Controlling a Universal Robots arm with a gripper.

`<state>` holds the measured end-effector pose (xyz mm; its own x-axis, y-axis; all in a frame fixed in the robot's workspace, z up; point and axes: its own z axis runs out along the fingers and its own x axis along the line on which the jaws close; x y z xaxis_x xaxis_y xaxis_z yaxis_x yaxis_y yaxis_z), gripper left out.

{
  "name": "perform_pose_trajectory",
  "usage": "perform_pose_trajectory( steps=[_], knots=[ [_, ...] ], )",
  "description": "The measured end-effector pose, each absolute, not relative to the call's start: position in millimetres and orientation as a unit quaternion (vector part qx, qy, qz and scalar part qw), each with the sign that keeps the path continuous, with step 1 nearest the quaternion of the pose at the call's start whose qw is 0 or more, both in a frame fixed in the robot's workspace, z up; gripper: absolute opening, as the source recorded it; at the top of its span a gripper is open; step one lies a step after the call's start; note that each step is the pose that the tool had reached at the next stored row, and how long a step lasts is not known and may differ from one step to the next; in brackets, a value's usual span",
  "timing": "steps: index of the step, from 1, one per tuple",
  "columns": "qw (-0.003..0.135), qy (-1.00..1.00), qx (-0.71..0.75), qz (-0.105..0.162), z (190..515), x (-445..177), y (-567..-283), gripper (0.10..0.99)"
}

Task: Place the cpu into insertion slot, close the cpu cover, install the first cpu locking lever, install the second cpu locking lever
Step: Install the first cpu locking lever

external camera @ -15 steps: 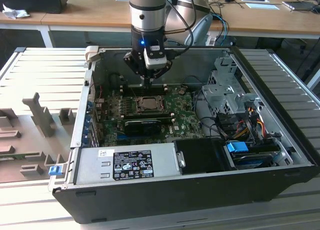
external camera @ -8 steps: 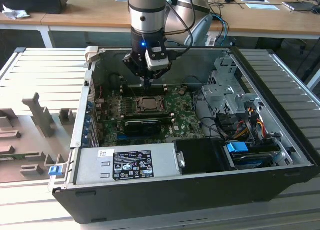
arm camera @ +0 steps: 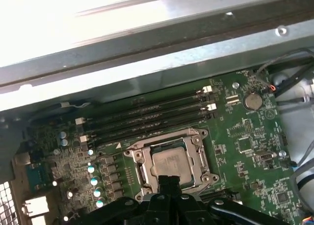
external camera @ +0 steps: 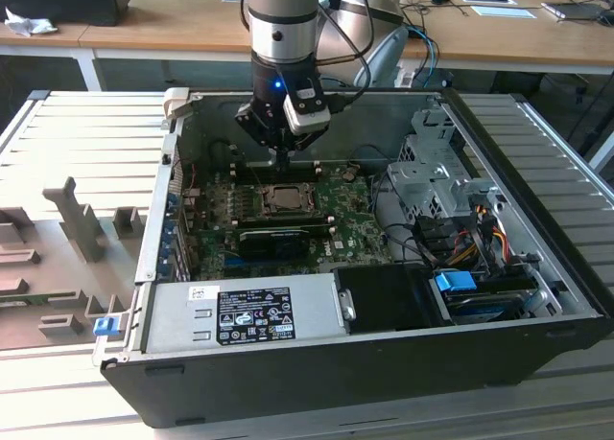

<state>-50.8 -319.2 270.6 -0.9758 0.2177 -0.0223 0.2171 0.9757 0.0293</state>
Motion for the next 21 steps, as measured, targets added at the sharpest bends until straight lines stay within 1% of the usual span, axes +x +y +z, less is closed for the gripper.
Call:
perform_pose_trajectory(
  steps=[16, 18, 21],
  knots=[
    [0.011, 1.0, 0.015, 0.015, 269, -52, -319, 0.106],
    [0.011, 1.0, 0.004, 0.016, 267, -66, -319, 0.106],
    [0.011, 1.0, 0.003, 0.017, 266, -70, -319, 0.106]
  ],
)
